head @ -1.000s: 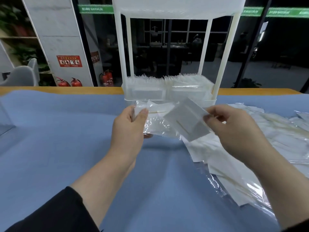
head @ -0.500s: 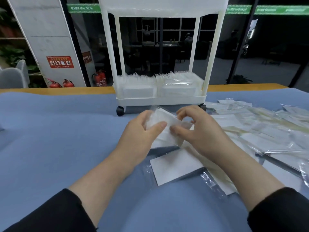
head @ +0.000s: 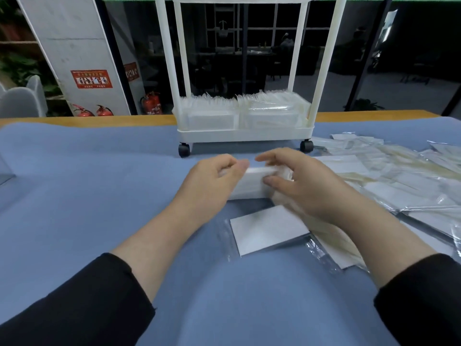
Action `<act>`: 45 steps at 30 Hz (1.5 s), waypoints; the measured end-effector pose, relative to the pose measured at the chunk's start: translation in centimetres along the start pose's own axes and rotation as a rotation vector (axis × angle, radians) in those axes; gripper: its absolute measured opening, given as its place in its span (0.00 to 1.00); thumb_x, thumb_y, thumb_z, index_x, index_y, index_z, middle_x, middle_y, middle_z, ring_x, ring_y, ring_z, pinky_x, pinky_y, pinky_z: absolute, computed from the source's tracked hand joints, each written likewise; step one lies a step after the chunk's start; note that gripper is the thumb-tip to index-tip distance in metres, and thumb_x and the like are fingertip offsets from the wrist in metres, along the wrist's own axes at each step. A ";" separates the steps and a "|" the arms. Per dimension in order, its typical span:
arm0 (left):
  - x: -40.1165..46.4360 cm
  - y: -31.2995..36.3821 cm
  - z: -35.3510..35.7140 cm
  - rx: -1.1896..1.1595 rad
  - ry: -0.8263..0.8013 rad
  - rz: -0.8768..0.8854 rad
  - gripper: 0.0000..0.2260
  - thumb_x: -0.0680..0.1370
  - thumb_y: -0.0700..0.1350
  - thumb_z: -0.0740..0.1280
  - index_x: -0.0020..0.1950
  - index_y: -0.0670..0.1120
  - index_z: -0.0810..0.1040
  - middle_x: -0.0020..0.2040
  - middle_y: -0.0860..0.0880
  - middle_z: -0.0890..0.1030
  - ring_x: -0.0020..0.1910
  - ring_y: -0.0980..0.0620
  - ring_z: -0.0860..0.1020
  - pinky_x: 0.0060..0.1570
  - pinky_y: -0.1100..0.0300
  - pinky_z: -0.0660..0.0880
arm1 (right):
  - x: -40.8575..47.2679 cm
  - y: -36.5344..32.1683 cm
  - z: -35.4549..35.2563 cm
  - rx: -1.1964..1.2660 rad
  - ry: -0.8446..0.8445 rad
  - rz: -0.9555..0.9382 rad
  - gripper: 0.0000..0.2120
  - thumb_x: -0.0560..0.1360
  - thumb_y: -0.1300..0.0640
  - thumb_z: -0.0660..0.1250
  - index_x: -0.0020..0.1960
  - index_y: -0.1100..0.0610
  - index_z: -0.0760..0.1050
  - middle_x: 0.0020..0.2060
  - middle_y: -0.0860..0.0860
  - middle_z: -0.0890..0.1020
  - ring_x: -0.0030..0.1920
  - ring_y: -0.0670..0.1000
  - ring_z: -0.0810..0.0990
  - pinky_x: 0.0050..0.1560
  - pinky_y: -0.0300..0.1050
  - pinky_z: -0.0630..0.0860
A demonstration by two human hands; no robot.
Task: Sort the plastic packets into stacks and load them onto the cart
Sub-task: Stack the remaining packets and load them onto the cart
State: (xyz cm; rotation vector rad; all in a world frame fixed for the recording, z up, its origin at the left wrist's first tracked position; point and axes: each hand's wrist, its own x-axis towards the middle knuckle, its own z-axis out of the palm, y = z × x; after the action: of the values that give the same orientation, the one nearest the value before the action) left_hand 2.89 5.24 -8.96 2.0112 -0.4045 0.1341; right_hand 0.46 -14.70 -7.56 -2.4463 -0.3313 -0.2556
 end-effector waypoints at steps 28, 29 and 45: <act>-0.3 0.6 -0.5 -0.056 -0.149 -0.024 0.25 0.77 0.67 0.63 0.52 0.44 0.81 0.43 0.49 0.80 0.42 0.56 0.74 0.44 0.60 0.71 | -1.4 -0.1 -1.9 -0.178 0.167 0.007 0.04 0.77 0.50 0.71 0.45 0.48 0.78 0.45 0.42 0.76 0.45 0.39 0.73 0.42 0.33 0.65; -0.5 0.7 -0.3 -0.037 -0.149 0.003 0.18 0.78 0.62 0.67 0.50 0.47 0.82 0.42 0.50 0.82 0.40 0.57 0.75 0.42 0.63 0.72 | -1.1 0.0 -1.5 -0.170 0.207 -0.025 0.05 0.76 0.51 0.73 0.47 0.49 0.78 0.48 0.43 0.74 0.48 0.41 0.72 0.46 0.35 0.65; -0.1 0.8 0.0 0.242 -0.166 0.036 0.06 0.75 0.40 0.71 0.45 0.51 0.79 0.34 0.52 0.78 0.29 0.59 0.71 0.29 0.67 0.67 | -2.5 -0.3 -4.3 0.054 0.240 0.099 0.19 0.80 0.48 0.66 0.70 0.42 0.69 0.64 0.37 0.75 0.64 0.37 0.73 0.65 0.38 0.70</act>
State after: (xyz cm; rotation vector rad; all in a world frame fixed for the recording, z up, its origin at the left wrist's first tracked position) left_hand 2.52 4.98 -8.29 2.2622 -0.5519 0.0400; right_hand -2.40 -17.60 -4.75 -2.3399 -0.1101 -0.4851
